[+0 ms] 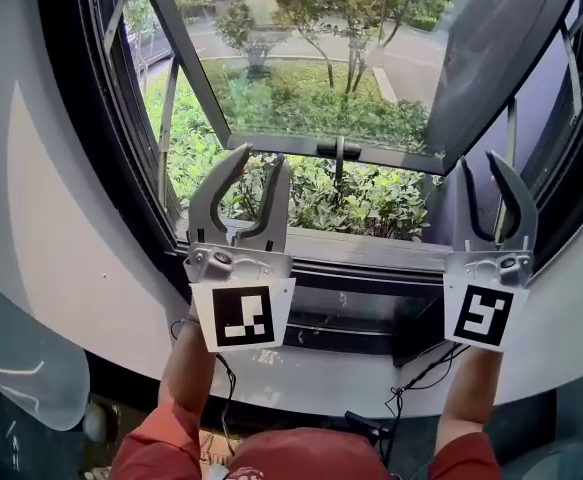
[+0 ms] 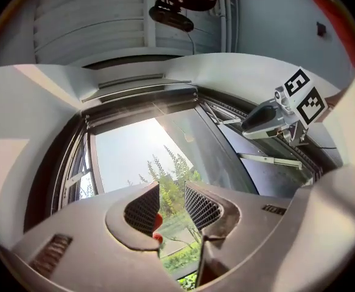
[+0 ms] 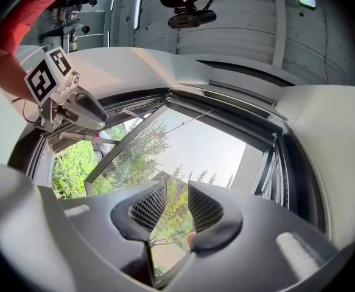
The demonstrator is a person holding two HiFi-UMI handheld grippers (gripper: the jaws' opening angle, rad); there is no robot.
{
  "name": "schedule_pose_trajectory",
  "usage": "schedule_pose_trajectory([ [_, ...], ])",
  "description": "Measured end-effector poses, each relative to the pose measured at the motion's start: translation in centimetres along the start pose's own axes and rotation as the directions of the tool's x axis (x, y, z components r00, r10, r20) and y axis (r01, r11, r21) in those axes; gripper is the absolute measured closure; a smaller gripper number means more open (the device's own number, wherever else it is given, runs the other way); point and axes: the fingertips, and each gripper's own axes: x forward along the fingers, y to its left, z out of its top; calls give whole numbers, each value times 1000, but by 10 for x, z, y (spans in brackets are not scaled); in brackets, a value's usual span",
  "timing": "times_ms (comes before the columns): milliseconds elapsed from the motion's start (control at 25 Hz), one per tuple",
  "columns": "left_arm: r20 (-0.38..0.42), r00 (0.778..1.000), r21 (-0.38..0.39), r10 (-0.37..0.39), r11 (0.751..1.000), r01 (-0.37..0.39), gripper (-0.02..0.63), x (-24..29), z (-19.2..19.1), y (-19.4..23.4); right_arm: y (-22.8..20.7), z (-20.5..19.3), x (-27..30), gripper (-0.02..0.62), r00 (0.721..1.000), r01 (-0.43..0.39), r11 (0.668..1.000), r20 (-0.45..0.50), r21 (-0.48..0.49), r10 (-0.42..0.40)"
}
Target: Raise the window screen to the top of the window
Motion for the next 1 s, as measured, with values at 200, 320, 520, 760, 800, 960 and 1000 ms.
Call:
schedule_pose_trajectory([
  [200, -68, 998, -105, -17, 994, 10, 494, -25, -38, -20, 28, -25, -30, 476, 998, -17, 992, -51, 129, 24],
  [320, -110, 994, -161, -24, 987, 6, 494, -42, -60, -35, 49, -42, -50, 476, 995, -29, 981, -85, 193, 46],
  [520, -185, 981, -189, -57, 982, 21, 494, -67, -96, -58, 90, -79, -80, 476, 979, -70, 964, -170, 257, 116],
  [760, -228, 971, -232, -70, 973, 15, 494, -94, -123, -77, 133, -105, -108, 476, 957, -97, 938, -230, 333, 180],
  [800, -237, 969, -240, -75, 971, 16, 494, -98, -127, -81, 139, -107, -113, 476, 955, -90, 932, -237, 350, 181],
  [960, -270, 958, -259, -100, 965, 27, 494, -117, -144, -97, 152, -116, -136, 476, 950, -27, 897, -267, 441, 160],
  [1000, -277, 955, -266, -104, 963, 28, 494, -122, -149, -101, 156, -120, -143, 476, 946, -10, 888, -283, 460, 157],
])
